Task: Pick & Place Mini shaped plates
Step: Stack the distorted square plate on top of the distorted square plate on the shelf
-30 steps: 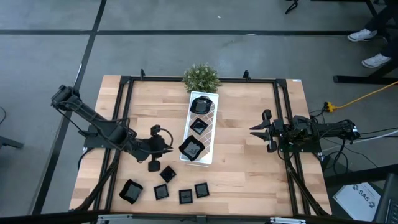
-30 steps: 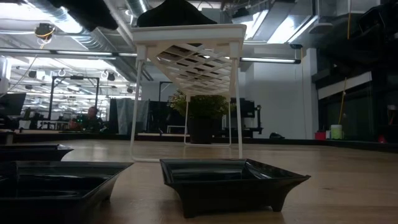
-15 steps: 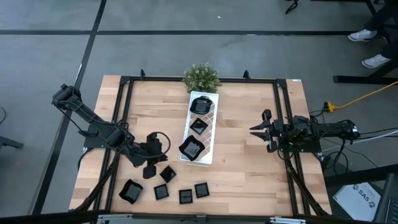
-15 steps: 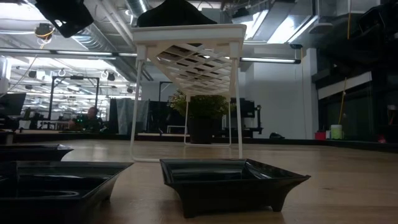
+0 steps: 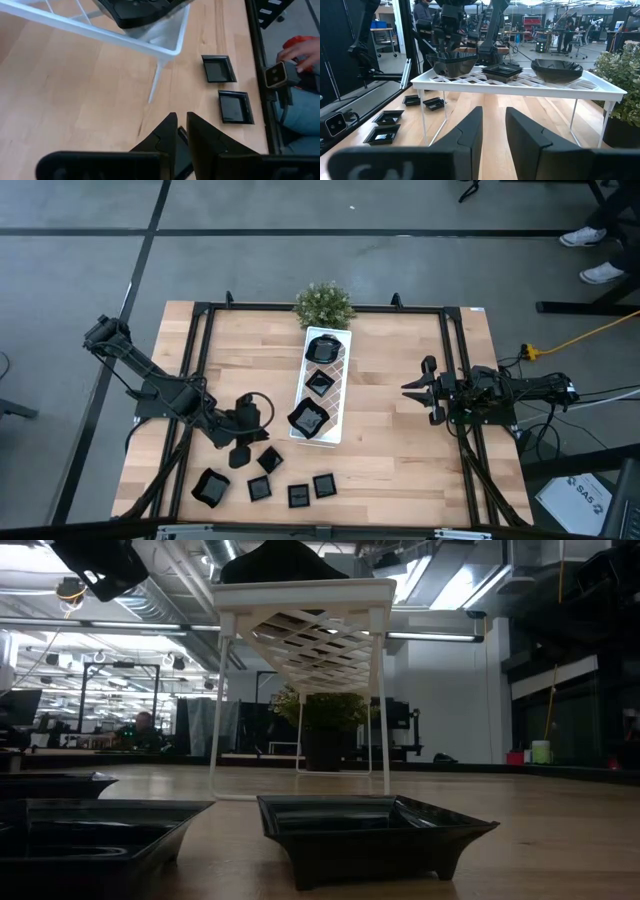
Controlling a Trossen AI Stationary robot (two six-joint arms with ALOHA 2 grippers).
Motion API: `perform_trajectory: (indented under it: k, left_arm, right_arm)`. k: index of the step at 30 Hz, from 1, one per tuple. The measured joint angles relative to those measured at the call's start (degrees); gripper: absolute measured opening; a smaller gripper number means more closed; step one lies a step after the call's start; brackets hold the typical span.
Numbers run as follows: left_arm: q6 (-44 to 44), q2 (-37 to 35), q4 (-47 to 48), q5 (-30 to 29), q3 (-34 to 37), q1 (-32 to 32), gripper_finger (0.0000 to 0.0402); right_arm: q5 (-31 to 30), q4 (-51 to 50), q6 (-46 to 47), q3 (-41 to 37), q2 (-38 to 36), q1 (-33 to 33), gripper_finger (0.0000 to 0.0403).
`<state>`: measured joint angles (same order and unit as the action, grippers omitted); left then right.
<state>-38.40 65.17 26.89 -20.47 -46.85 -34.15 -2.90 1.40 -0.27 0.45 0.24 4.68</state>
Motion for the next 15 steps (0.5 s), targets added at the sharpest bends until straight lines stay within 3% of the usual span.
perform_trajectory:
  k: [15]
  left_arm:
    - [-2.55, 0.0, -0.02, 1.99, -0.01, -1.69, 0.0035]
  right_arm:
    - [-0.02, -0.01, 0.0, 0.0, 0.01, -0.01, 0.0085]
